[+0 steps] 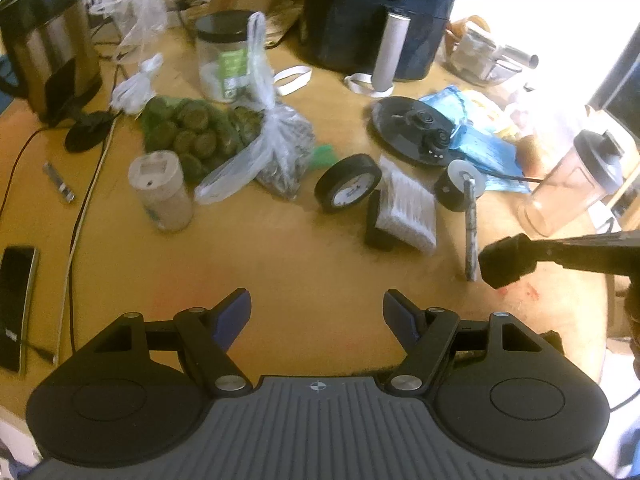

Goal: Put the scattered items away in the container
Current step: 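Lift the black cup with the right tool while the left tool approaches the black tape roll, then close the left tool on the black tape roll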

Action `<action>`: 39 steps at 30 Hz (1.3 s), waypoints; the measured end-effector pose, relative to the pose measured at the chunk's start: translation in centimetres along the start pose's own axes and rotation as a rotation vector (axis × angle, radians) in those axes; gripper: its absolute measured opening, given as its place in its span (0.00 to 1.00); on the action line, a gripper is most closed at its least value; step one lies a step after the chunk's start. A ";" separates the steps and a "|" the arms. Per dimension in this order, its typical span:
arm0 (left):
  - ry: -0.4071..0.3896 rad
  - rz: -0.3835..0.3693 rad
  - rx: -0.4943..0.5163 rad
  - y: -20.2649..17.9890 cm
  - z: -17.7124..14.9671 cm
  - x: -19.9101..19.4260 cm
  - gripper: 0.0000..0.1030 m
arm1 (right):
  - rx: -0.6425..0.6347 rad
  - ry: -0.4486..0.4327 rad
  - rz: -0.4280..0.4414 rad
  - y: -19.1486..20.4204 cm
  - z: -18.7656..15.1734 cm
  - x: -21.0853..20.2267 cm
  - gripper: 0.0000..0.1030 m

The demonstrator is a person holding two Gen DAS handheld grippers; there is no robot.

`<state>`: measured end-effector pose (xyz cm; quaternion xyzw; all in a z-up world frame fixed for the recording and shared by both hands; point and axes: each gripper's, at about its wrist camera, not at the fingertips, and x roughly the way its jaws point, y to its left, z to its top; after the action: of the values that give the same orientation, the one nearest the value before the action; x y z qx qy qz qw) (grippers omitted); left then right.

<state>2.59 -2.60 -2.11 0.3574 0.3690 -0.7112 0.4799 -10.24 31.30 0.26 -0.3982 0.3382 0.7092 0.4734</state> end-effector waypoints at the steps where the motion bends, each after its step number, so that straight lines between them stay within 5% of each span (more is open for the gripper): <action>1: -0.001 -0.003 0.011 -0.1 0.2 0.2 0.70 | 0.014 -0.002 -0.005 -0.2 -0.2 -0.1 0.06; 39: 0.017 -0.124 0.457 -3.1 7.6 9.3 0.65 | 0.366 -0.078 -0.179 -4.4 -6.4 -5.2 0.06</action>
<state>-4.15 -12.28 -5.97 0.4395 0.2238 -0.8013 0.3386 -3.31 25.15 1.53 -0.3062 0.4063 0.6059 0.6116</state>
